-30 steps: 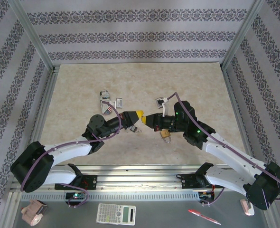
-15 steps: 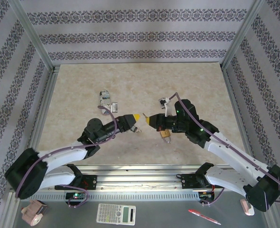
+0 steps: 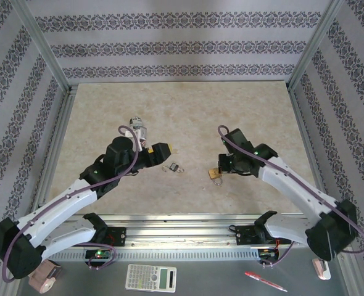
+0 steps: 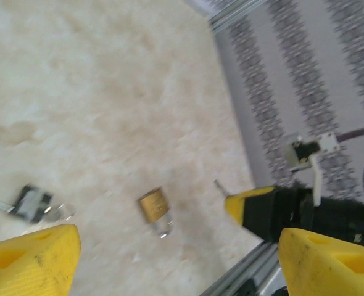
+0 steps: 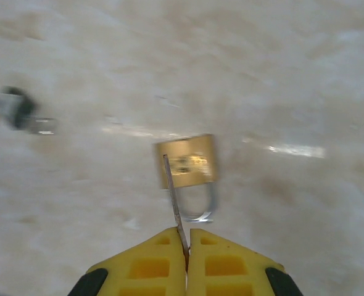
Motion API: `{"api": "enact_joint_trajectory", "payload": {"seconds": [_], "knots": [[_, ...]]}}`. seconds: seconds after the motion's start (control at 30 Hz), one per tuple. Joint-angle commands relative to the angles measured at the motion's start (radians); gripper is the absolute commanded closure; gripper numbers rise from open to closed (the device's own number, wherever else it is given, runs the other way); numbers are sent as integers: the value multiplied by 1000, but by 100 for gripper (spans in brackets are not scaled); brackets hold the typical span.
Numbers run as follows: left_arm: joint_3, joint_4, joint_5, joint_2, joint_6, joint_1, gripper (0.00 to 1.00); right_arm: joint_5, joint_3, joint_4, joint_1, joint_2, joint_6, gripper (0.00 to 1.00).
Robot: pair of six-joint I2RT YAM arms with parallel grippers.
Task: Unlock with the key
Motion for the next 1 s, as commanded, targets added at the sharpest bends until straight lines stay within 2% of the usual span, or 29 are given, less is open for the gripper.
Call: {"api": "enact_joint_trajectory", "payload": {"seconds": [0.0, 0.3, 0.53, 0.73, 0.97], "knots": [[1, -97, 16, 5, 53, 8, 17, 128, -51, -26, -23, 49, 25, 100], [-31, -70, 53, 30, 42, 3, 16, 77, -151, 188, -34, 197, 62, 100], [-38, -67, 63, 35, 26, -3, 16, 40, -121, 278, -34, 335, 49, 100], [-59, -62, 56, 16, 17, -2, 16, -13, -116, 320, 35, 336, 112, 100], [-89, -40, 51, 11, -8, -3, 16, -56, -90, 380, 207, 335, 284, 100]]}}
